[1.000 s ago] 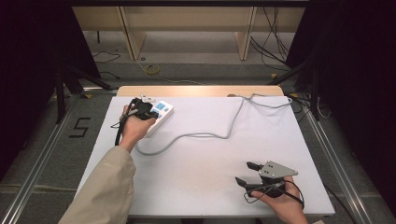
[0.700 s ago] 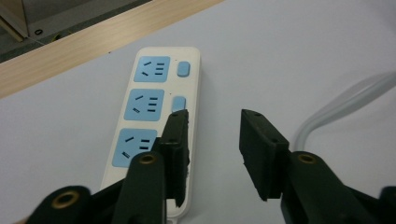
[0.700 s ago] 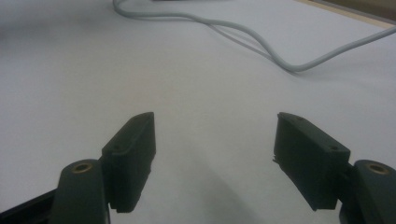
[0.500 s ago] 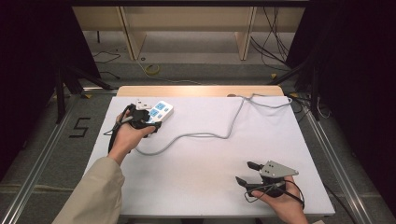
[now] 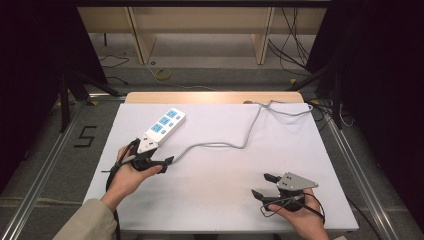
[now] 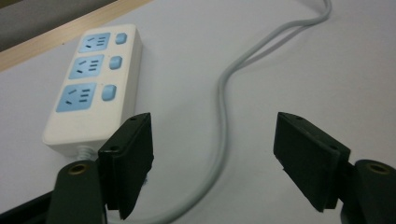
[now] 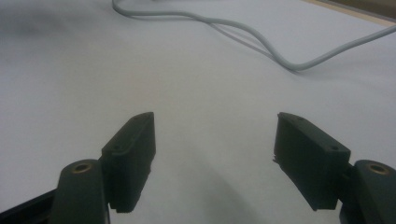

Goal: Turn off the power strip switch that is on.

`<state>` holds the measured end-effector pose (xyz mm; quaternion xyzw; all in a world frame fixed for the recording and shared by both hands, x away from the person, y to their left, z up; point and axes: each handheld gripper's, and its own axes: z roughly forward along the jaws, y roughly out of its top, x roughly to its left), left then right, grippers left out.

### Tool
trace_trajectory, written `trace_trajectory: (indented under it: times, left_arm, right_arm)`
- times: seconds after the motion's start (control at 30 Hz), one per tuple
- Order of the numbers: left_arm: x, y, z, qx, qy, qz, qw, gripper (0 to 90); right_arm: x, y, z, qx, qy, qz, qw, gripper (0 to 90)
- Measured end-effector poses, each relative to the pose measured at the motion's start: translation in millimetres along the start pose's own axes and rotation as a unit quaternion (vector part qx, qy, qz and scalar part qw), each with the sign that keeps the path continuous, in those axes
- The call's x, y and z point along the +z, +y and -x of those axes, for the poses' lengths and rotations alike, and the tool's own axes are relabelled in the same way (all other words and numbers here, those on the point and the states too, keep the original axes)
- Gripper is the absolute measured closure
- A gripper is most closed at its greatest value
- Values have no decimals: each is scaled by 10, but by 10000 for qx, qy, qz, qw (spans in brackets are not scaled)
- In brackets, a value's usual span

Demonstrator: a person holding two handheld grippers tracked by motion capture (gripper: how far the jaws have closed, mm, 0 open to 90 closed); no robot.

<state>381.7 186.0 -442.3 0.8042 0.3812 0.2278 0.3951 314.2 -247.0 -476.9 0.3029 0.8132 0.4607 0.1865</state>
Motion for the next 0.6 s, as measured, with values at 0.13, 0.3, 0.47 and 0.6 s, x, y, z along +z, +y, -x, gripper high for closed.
trace_trajectory:
  times: [0.13, 0.3, 0.47, 0.6]
  left_arm:
    - [-97, -210, 117, 22, -81, 79, 9999, 274]
    - [-201, -448, 245, 125, -51, 166, 9998, 277]
    - [-204, -493, 305, 204, -55, 112, 9997, 273]
    - [-167, -500, 326, 234, -120, 38, 9996, 266]
  right_arm:
    - [0, 1, -3, -1, -9, 8, 10000, 303]
    - [-16, 4, -4, -20, -6, 19, 10000, 303]
    - [-14, 6, -2, -52, 14, 9, 10000, 303]
    - [-17, 7, -4, -42, 5, 19, 10000, 302]
